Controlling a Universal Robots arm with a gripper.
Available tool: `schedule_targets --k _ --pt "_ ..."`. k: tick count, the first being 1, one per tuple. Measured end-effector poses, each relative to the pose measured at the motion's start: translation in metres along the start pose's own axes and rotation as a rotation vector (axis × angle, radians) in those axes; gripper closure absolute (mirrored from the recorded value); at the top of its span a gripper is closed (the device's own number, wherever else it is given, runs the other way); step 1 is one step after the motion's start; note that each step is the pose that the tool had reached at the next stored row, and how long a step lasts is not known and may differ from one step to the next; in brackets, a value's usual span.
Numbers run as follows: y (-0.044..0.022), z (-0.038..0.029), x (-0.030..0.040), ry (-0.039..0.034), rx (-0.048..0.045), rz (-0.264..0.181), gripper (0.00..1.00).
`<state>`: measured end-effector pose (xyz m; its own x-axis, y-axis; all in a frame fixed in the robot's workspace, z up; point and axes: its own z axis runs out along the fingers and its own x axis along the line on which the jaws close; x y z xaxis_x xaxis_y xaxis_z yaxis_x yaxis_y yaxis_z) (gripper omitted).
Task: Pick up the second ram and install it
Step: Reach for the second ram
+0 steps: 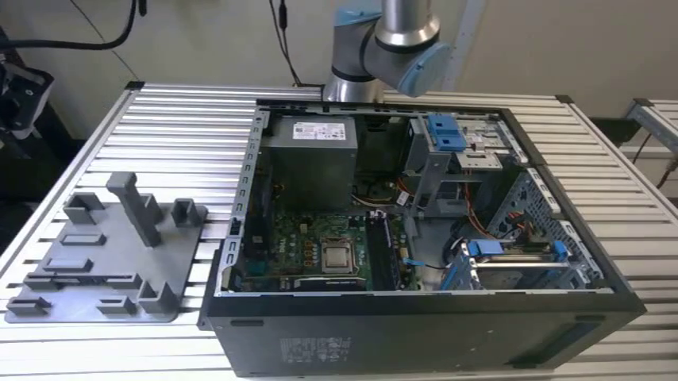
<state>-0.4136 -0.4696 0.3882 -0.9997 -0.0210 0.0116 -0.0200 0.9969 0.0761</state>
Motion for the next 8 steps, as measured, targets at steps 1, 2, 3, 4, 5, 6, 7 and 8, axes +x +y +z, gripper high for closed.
schedule_targets --k 1,2,3,4,5,6,7,8 --pt "-0.0007 0.0001 0.0006 0.0001 0.0000 -0.001 0.89" --pt "-0.0011 0.0003 0.0011 0.0002 0.0000 -0.004 0.89" --pt "-0.0014 0.0004 0.0014 0.0004 0.0001 -0.006 0.89" --pt "-0.0017 0.0004 0.0020 -0.0011 0.0001 -0.011 0.89" --pt "-0.0020 0.0004 0.0022 -0.0023 0.0002 -0.015 0.89" --pt "-0.0026 0.0005 0.0023 -0.0022 0.0003 -0.018 0.89" --pt "-0.0036 0.0006 0.0024 -0.0021 0.0004 -0.020 0.89" --pt "-0.0048 0.0008 0.0025 -0.0019 0.0003 -0.022 0.89"
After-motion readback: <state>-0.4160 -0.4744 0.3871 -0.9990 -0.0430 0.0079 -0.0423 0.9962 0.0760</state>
